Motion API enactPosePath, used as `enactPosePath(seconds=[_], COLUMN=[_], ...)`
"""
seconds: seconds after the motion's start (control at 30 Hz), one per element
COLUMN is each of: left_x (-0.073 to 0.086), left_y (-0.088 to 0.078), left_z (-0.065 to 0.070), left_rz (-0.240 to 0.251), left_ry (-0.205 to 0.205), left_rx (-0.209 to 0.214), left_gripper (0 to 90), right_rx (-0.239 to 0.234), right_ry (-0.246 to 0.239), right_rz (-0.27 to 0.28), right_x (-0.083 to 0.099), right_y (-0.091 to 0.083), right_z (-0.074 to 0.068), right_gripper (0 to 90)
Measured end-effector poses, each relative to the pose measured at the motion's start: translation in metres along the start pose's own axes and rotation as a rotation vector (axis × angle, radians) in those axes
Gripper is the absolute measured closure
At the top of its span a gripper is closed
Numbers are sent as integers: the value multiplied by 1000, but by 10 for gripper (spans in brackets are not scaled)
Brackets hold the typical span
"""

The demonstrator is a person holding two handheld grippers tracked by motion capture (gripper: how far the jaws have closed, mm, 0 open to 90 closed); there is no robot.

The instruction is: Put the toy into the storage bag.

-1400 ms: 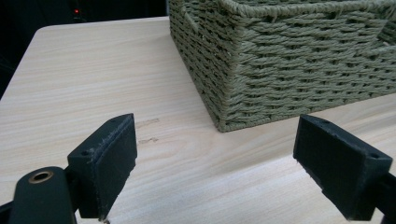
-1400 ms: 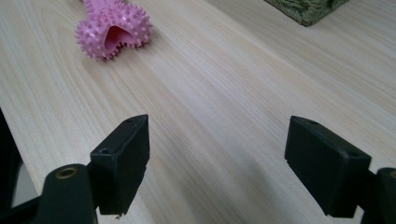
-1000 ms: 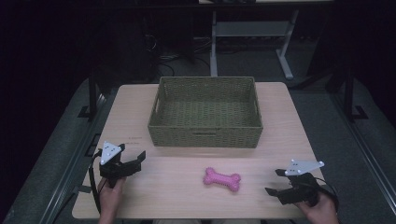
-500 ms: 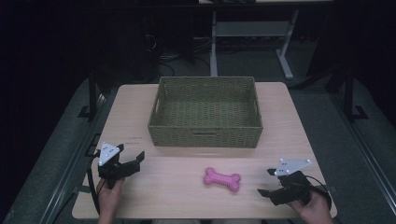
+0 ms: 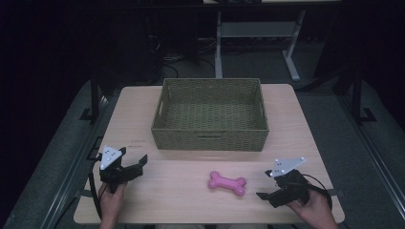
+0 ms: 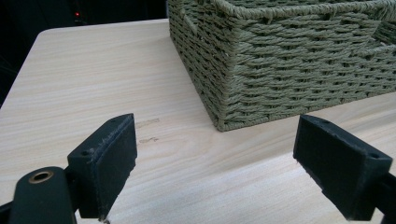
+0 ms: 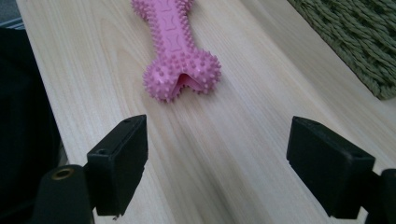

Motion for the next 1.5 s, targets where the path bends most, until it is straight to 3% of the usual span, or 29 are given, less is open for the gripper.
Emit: enactPosePath(seconds=[0.83, 1.5], left_x=[-1, -1], left_y=[1, -1], left_z=[0, -3], left_rz=[3, 8], left_ry=[2, -8], left_rx=[3, -1], left_gripper=[130, 130], right_rx=[-109, -147], right_ry=[-130, -202], right_rz=[-112, -160], right_x=[-45, -79], right_y=[32, 56], right_z=[-19, -27], right_gripper=[212, 225])
Point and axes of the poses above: each handheld gripper's, and its own axes: y roughly forward along the jaws, x roughly out of its underside, z roughly to its right, the point moved 6 cm from there along y, roughly forward along the jaws, and after that the axes turned 2 degrees about y, right-handed, at the moved point
